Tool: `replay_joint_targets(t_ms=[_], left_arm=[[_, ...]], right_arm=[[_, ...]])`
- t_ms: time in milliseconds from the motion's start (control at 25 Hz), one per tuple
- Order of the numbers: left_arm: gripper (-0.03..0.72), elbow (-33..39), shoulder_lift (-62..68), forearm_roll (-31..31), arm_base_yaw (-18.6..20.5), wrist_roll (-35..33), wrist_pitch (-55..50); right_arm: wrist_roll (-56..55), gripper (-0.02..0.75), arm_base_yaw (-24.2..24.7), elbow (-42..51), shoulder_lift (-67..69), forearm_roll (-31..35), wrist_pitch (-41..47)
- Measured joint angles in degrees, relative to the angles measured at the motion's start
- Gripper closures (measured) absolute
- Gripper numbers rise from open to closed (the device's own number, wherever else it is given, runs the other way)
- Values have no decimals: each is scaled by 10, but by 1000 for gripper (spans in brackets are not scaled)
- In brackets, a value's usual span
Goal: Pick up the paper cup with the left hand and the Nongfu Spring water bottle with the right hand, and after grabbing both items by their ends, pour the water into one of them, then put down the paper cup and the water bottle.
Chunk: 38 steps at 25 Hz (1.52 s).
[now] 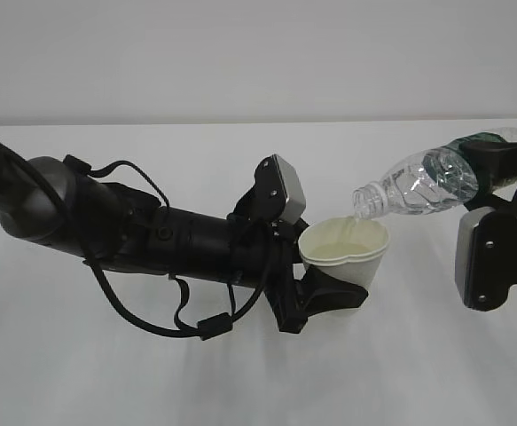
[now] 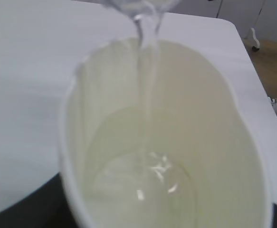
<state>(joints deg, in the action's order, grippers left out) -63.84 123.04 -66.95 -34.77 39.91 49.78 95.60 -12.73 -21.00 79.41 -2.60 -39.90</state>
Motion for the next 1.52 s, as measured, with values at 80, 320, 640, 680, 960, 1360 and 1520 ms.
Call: replay_joint_targets(t_ms=[80,320,640,680,960,1360,1520], left_arm=[[244,0,0,0,0,0,0],[244,0,0,0,0,0,0],[244,0,1,0,0,0,0],[244,0,1,0,0,0,0],[244,0,1,-1,0,0,-1],[244,0,2,-2,0,0,-1],[244,0,2,-2,0,0,-1]], right_arm=[[0,337,0,0,0,0,0],[0,337,0,0,0,0,0],[0,337,0,0,0,0,0],[0,337,0,0,0,0,0],[0,337,0,0,0,0,-1],[1,337,0,0,0,0,-3],[3,337,0,0,0,0,-5]])
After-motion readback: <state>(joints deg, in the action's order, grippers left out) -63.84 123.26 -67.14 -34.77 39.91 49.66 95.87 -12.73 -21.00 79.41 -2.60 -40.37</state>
